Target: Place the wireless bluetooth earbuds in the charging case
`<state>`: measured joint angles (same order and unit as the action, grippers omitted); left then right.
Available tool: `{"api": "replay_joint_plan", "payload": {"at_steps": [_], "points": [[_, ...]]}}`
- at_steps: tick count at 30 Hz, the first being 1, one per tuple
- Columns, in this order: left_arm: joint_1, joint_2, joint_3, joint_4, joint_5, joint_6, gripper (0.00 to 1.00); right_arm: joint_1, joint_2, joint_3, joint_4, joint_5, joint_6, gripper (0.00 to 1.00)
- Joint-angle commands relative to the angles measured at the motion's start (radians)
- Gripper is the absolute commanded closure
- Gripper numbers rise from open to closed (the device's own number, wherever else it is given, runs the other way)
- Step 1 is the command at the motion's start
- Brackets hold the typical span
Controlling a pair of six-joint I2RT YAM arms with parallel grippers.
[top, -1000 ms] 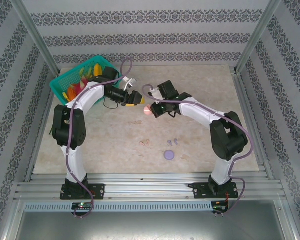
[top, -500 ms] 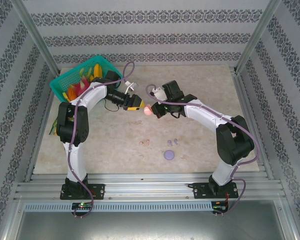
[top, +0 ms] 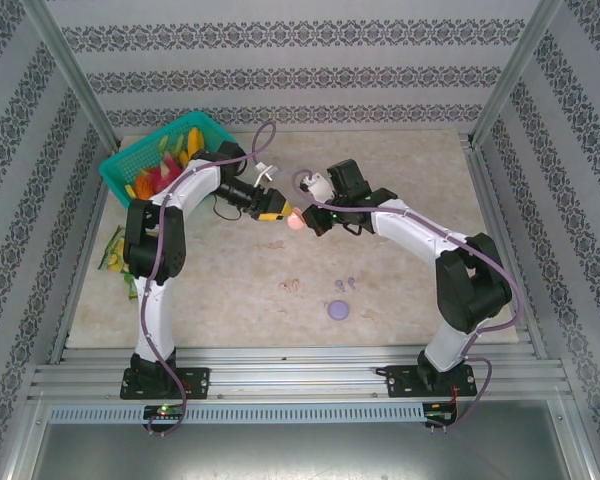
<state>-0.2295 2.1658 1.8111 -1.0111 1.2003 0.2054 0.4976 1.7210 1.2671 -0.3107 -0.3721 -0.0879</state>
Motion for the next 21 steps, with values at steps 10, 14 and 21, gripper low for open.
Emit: {"api": "replay_joint_plan", "payload": {"at_steps": [10,14,21], "points": [[-0.053,0.045,0.098,-0.115,-0.053,0.09,0.33,-0.02,-0.022,-0.023,0.09,-0.009,-0.06,1.0],[-0.069,0.063,0.124,-0.136,-0.065,0.1,0.35,-0.019,-0.014,-0.023,0.105,-0.017,-0.057,1.0],[-0.079,0.086,0.162,-0.175,-0.092,0.114,0.38,-0.019,-0.009,-0.031,0.123,-0.021,-0.057,1.0]]}}
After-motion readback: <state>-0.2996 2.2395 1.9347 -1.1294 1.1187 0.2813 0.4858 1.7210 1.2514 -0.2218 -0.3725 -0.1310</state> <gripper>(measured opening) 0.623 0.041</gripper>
